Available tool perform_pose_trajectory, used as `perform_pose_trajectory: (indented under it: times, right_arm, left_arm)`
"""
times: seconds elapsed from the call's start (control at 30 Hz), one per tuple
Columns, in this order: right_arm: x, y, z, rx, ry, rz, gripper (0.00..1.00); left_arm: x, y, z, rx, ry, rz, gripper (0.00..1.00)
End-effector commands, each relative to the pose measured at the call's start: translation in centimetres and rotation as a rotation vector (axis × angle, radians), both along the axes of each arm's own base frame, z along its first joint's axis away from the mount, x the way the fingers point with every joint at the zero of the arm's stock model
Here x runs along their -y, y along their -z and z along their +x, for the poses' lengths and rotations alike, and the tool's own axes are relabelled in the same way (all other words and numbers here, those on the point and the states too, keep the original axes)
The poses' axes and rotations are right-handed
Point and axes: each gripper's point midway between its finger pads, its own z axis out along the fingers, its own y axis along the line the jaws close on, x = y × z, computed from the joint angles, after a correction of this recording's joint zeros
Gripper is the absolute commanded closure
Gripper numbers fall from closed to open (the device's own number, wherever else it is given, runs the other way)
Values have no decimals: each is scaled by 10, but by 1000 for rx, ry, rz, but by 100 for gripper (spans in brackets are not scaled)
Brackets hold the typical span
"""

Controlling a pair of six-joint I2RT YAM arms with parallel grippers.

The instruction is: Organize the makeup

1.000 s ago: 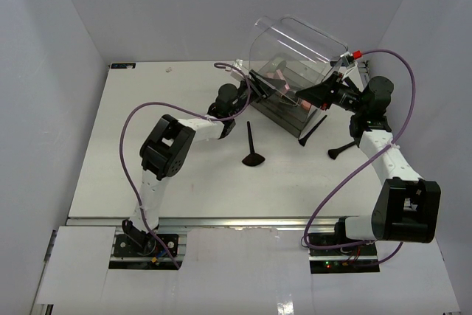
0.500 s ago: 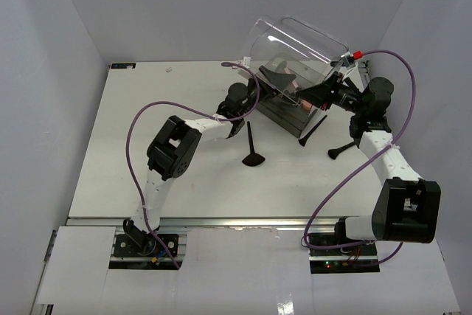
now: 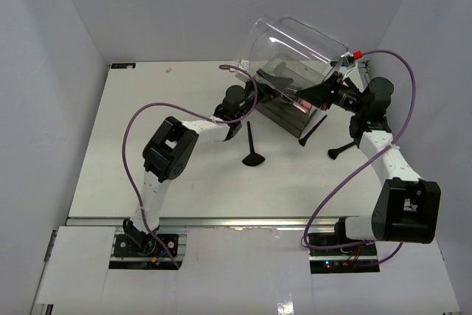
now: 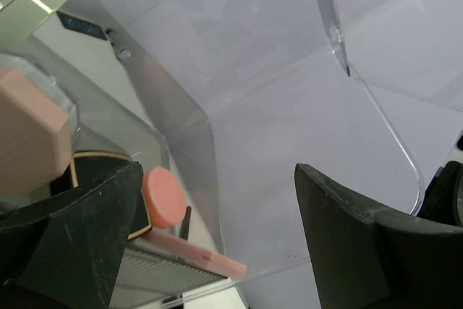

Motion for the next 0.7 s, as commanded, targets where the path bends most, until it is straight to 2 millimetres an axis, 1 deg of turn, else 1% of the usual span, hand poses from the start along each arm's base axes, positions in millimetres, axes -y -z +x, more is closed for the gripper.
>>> perform_pose_trajectory:
  times: [0.0, 0.07, 0.13, 0.23, 0.37, 0.53, 0.6, 0.67]
  right_arm:
    - [-7, -13, -16, 102, -70, -20, 92]
    - [-6, -13, -15, 102, -68, -21, 92]
    - [-6, -14, -15, 102, -69, -21, 92]
    - [-7, -14, -16, 104, -70, -22, 92]
    - [-7, -13, -16, 103, -71, -23, 92]
    - [-6, -13, -14, 101, -68, -23, 92]
    - [-6, -13, -14, 100, -67, -23, 92]
    - [-6, -13, -14, 100, -67, -23, 92]
  left_arm:
    - [-17, -23, -8, 36, -54, 40, 2]
    - [-20, -19, -14, 28, -48, 59, 2]
    - [-23, -21, -22, 32, -33, 70, 2]
    - [-27, -10, -36, 18, 3, 110, 2]
    - [-41, -1, -55, 11, 9, 173, 2]
    - [-53, 11, -65, -20, -2, 230, 2]
    - [-56, 20, -67, -40, -3, 245, 2]
    - [-58, 25, -68, -55, -1, 251, 2]
